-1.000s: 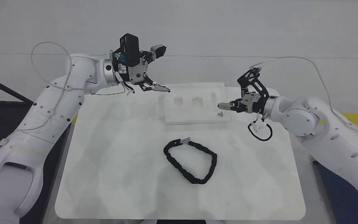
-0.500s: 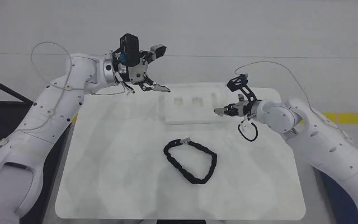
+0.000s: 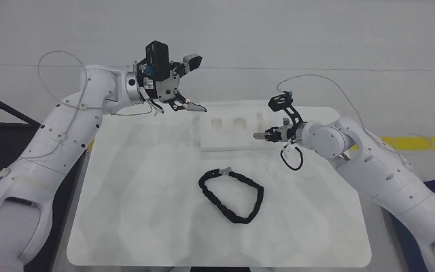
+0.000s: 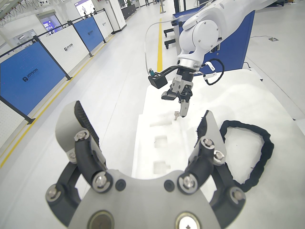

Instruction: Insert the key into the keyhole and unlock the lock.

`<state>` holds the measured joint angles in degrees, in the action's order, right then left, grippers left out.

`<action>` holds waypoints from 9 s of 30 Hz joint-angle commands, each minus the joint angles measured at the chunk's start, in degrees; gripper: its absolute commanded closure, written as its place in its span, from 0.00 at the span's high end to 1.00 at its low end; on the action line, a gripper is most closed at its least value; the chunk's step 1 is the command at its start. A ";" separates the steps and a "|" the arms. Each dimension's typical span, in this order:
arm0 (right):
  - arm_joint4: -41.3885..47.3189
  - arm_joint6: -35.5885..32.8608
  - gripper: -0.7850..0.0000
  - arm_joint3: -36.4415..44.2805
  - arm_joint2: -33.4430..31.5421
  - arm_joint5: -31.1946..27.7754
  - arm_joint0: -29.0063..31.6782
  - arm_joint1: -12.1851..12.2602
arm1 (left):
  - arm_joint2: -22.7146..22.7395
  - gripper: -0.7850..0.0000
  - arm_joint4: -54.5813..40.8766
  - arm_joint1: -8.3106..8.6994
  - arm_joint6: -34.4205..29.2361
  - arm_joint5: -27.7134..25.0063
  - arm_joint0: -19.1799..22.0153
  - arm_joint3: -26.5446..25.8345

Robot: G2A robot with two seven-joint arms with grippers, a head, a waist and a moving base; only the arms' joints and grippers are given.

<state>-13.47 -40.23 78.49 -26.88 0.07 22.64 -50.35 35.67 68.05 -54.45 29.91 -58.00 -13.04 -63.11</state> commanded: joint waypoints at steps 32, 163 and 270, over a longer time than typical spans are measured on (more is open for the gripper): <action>2.27 -4.49 1.00 2.74 -3.04 10.06 2.12 -1.25 | 0.00 1.00 0.00 0.00 0.00 0.00 0.00 0.00; 37.50 -34.35 0.00 19.39 -60.10 -18.17 22.53 2.47 | 0.00 1.00 0.00 0.00 0.00 0.00 0.00 0.00; 37.50 -34.35 0.00 19.39 -60.10 -18.17 22.53 2.47 | -9.83 0.67 26.87 -12.29 5.31 9.32 -18.99 12.53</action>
<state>24.03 -74.57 97.88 -86.98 -18.10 45.17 -47.88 25.54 94.98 -66.93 35.70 -48.72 -31.63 -50.16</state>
